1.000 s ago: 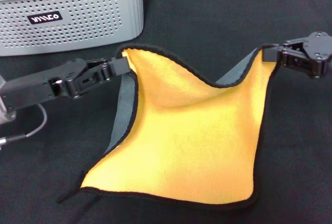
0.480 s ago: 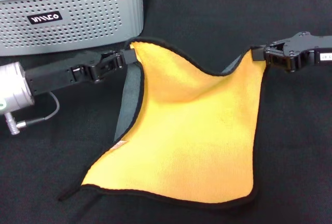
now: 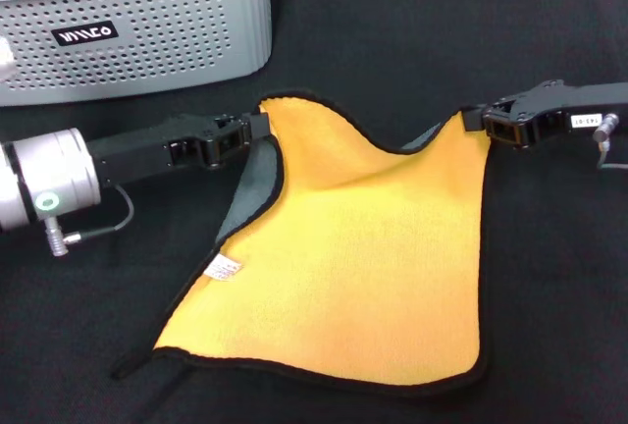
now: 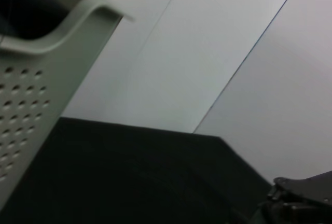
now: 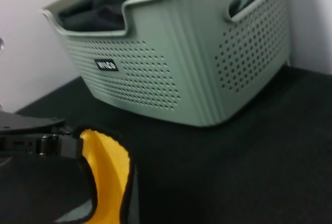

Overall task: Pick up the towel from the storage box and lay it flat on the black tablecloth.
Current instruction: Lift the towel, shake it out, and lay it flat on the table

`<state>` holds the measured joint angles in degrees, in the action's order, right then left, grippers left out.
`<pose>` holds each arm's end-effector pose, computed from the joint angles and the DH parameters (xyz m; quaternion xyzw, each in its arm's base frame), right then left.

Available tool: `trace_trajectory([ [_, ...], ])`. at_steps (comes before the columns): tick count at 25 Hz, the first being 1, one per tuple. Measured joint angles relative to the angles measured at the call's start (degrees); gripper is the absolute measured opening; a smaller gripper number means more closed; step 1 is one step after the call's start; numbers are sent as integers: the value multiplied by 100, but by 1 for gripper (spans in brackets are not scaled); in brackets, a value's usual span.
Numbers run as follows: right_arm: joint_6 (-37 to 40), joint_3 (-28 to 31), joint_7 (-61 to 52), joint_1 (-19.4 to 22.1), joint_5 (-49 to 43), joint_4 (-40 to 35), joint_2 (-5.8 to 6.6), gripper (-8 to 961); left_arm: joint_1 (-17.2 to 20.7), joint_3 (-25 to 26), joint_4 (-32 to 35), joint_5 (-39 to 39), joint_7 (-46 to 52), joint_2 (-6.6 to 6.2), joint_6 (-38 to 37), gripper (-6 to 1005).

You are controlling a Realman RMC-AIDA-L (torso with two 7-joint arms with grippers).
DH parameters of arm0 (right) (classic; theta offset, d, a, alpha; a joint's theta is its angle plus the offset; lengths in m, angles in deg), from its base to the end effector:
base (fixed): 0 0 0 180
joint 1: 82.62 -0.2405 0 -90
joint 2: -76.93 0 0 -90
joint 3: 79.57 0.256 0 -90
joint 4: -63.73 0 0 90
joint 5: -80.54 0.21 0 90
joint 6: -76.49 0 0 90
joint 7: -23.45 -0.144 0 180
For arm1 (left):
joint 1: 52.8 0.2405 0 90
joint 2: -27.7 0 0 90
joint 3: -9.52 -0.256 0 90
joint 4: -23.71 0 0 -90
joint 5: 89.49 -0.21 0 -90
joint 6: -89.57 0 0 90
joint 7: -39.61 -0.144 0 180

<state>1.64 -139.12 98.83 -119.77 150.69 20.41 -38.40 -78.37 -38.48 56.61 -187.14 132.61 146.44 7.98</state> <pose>0.2120 0.3903 0.0003 -0.9357 0.2836 0.1610 0.1343 -0.2744 0.3263 -0.0085 -0.8528 -0.3847 -0.3240 0.1405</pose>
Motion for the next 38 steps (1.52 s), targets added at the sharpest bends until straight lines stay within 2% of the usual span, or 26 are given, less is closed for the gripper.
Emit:
trace_trajectory([
  [10,888,-413,-21,-148,-110,370,-24,45,-106,-8,-48,-212,-315,64,847,19],
  [20,1540,-467,13,-304,-116,638,-23,49,-296,-22,-214,-237,-620,88,1436,19],
  [28,1855,-514,17,-570,-260,933,-17,52,-388,-450,-197,-236,-847,88,1938,19],
  [38,1931,-514,21,-607,-329,993,-15,57,-490,-512,-135,-190,-874,88,1954,19],
])
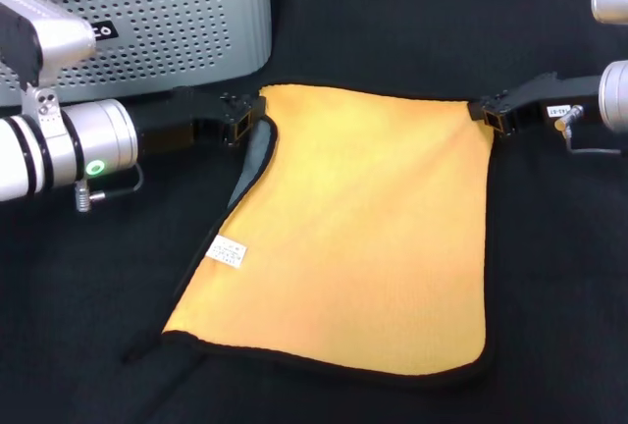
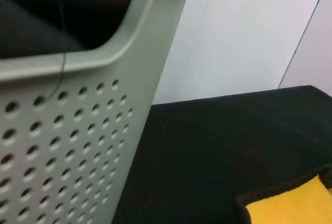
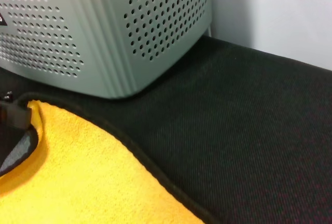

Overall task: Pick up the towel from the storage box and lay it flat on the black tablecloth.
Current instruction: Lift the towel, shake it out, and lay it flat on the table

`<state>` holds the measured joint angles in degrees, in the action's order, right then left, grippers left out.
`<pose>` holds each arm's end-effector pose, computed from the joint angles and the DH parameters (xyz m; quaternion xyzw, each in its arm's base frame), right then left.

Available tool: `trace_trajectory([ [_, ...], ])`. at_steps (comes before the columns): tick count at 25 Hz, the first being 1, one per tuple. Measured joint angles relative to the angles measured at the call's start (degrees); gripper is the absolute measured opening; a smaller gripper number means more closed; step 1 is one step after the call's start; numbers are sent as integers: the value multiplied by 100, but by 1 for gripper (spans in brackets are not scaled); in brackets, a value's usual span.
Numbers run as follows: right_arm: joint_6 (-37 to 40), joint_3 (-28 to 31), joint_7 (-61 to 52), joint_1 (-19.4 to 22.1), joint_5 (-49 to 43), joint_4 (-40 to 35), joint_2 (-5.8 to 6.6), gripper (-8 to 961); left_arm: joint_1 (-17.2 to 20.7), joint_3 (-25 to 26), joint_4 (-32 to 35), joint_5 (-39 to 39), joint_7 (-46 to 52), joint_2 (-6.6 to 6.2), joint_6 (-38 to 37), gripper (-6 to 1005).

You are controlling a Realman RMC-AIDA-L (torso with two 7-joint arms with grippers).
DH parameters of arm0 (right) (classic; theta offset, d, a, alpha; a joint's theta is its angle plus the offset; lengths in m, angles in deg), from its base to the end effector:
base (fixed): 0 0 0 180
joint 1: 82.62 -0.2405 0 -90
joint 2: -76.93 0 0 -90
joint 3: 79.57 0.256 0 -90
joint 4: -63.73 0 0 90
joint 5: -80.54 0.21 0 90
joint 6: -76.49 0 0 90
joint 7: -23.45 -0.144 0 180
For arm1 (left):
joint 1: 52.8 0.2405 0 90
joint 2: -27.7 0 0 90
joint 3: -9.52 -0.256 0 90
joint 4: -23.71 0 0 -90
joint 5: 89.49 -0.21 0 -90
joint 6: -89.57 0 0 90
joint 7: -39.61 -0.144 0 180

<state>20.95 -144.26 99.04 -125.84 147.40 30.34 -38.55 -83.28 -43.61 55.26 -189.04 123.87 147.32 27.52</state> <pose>0.2236 0.4248 -0.0276 -0.9248 0.2937 0.0871 0.2257 -0.2772 0.3686 -0.0292 -0.8849 -0.3259 -0.2187 0.2510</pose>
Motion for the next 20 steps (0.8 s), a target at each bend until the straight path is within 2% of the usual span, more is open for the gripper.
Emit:
trace_trajectory([
  [9,18,0,95,28,0,59,-3,61,-124,-15,12,-54,-16,-35,-19,19],
  [20,136,0,105,37,-1,134,-9,65,-159,-31,11,-202,-65,-16,41,19],
])
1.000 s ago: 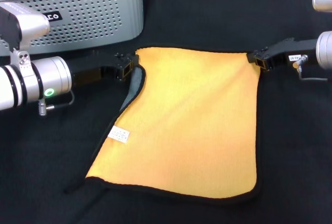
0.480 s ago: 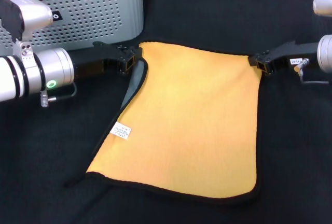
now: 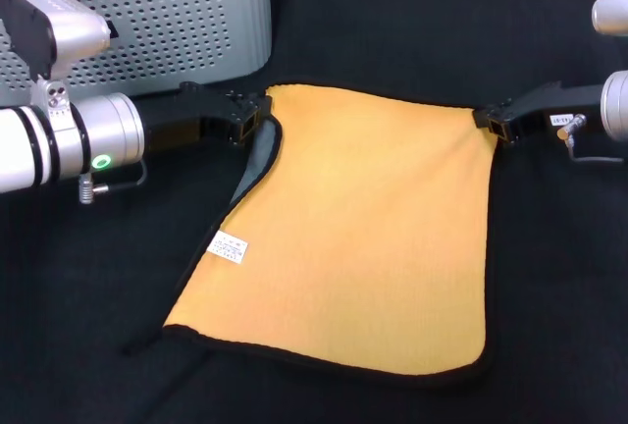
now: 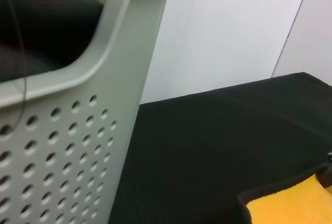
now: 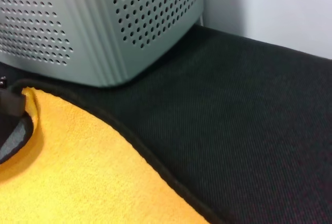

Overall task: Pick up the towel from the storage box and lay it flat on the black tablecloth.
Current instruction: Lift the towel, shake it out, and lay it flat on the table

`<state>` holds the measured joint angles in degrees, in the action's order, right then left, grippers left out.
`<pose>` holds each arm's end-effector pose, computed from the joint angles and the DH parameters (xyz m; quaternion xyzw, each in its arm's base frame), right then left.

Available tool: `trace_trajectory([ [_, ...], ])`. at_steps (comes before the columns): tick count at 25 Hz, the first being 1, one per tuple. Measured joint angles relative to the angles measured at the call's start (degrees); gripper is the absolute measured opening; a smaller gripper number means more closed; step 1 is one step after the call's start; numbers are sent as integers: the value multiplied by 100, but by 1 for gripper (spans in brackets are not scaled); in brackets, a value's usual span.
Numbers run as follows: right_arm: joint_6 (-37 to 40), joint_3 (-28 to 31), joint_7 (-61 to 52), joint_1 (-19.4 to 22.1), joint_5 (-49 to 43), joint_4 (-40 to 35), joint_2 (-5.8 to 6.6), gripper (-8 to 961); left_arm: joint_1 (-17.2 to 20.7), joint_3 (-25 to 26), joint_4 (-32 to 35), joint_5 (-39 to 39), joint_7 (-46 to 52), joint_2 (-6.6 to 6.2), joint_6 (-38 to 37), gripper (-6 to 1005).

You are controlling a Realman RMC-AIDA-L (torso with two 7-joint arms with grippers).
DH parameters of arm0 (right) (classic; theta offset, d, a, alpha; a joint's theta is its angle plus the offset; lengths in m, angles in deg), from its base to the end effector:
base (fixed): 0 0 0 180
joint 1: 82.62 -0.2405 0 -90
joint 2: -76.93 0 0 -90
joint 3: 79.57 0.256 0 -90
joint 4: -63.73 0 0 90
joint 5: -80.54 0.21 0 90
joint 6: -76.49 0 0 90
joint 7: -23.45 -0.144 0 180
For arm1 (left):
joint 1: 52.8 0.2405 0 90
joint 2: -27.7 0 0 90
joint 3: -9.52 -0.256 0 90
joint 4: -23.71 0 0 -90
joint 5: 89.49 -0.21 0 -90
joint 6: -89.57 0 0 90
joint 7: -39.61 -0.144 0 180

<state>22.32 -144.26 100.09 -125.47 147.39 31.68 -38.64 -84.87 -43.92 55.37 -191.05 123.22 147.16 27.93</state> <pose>0.2322 0.4226 -0.0305 -0.9224 0.2982 0.0801 0.2321 -0.2705 0.3748 -0.0308 -0.8978 -0.3031 -0.2019 0.2476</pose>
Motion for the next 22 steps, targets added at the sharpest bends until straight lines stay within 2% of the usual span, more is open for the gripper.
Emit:
trace_trajectory([
  [22,384,-17,57,-55,-5,43,-9,75,-17,0,-17,42,-26,25,543,19],
])
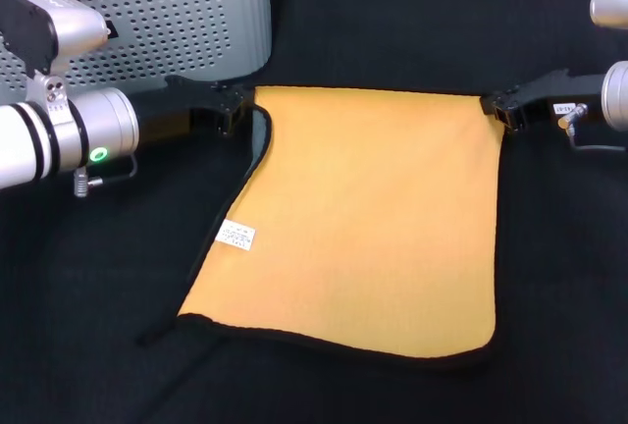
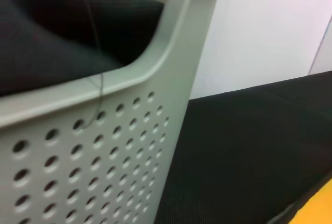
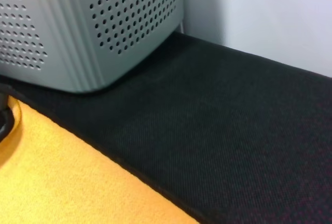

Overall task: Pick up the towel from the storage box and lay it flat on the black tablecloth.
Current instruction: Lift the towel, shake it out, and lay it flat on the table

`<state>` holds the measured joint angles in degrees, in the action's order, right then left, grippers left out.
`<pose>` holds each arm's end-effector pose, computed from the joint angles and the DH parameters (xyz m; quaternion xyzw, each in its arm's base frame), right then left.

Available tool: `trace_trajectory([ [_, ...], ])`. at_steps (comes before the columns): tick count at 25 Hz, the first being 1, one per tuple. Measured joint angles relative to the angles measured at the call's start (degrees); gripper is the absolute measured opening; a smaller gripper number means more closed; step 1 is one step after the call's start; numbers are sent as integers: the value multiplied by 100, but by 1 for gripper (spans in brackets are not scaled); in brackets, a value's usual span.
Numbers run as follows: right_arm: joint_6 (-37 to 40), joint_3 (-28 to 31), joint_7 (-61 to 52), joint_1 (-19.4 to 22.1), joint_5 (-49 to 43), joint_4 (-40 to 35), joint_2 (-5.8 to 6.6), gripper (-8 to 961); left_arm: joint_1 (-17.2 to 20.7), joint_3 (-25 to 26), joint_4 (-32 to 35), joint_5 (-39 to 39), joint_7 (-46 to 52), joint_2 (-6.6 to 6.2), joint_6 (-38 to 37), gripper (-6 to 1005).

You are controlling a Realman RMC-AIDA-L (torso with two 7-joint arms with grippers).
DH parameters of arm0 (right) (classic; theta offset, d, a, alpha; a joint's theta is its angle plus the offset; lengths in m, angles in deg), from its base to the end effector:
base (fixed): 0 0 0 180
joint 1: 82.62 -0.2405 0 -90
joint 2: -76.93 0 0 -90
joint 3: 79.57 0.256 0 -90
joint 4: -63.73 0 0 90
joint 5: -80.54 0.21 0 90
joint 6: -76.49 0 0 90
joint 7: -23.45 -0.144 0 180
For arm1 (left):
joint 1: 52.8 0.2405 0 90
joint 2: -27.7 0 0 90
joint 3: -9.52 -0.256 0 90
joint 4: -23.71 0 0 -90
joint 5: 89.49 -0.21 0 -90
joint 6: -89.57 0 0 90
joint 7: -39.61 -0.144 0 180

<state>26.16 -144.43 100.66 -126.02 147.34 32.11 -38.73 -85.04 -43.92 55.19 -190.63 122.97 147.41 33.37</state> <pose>0.2331 0.4309 -0.0284 -0.9169 0.2921 0.0752 0.2612 -0.2783 0.3833 -0.0287 -0.8859 -0.3134 -0.1866 0.2866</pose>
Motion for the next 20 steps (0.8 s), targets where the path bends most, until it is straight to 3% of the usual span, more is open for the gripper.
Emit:
trace_trajectory([
  [20,156,-44,5,-109,0,130,1,83,-72,0,-55,7,-418,17,93,18],
])
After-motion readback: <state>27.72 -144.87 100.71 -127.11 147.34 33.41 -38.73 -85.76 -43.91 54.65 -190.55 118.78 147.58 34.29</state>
